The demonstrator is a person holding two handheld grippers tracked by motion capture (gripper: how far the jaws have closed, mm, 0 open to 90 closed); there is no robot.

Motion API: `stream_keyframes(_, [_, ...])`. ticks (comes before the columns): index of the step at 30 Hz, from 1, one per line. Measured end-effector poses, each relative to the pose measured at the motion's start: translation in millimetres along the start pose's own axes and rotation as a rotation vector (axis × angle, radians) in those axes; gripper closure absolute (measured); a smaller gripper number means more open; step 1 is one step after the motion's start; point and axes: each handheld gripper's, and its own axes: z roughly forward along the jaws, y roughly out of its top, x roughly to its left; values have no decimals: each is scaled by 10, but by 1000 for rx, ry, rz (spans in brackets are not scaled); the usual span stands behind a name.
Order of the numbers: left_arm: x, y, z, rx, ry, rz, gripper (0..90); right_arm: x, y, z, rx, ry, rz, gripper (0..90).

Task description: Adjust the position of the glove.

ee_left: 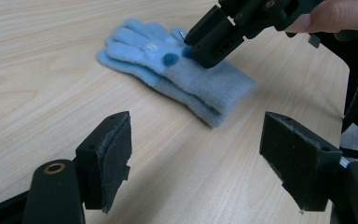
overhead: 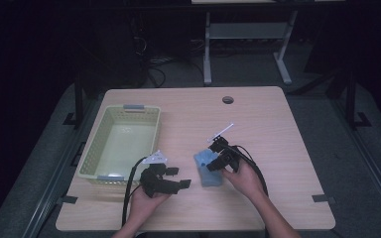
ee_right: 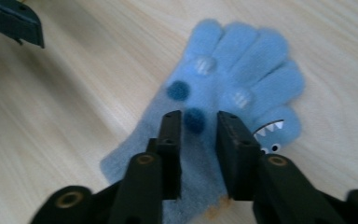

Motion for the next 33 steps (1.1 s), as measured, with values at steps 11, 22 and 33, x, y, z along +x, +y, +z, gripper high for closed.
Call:
stream_keyframes(11, [2,-1,3,3,-2,5,248,22,32,45,0,1,-19,808])
stream_keyframes(22, [-5,-5,8,4,-16,7,272,70,94,148,-5,15,-26,814])
stream_keyframes(33, [14,-13,53,16,-48,-33,318,58,32,52,-56,34,-6,591])
